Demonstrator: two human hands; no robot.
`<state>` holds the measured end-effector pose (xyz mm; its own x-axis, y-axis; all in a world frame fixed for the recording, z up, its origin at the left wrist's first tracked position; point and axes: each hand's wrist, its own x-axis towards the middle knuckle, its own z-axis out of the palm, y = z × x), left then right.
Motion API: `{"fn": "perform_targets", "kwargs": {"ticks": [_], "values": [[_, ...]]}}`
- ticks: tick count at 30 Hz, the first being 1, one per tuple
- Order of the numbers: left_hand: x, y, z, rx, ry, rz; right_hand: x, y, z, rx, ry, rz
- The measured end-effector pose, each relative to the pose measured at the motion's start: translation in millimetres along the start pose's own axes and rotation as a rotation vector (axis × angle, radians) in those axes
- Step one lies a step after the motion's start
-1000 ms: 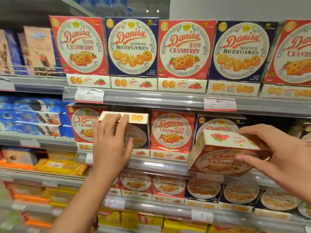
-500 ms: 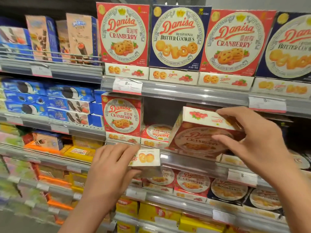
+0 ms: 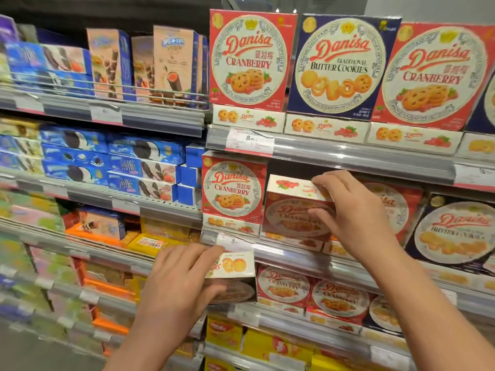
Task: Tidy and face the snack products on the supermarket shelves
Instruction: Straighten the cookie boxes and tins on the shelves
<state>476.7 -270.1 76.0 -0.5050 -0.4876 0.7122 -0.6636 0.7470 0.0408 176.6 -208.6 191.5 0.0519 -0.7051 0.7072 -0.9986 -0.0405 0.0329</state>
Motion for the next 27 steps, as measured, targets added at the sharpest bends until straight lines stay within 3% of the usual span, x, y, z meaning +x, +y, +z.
{"fn": "perform_targets", "kwargs": {"ticks": [6, 14, 27], "values": [[-3, -7, 7, -0.039, 0.032, 0.012, 9, -3, 11, 0.001, 0.019, 0.037], [5, -2, 8, -0.058, 0.031, 0.007, 11, 2, 26, -0.392, -0.066, 0.001], [12, 18, 7, -0.044, -0.009, 0.032, 17, 8, 29, -0.402, -0.078, 0.025]]}}
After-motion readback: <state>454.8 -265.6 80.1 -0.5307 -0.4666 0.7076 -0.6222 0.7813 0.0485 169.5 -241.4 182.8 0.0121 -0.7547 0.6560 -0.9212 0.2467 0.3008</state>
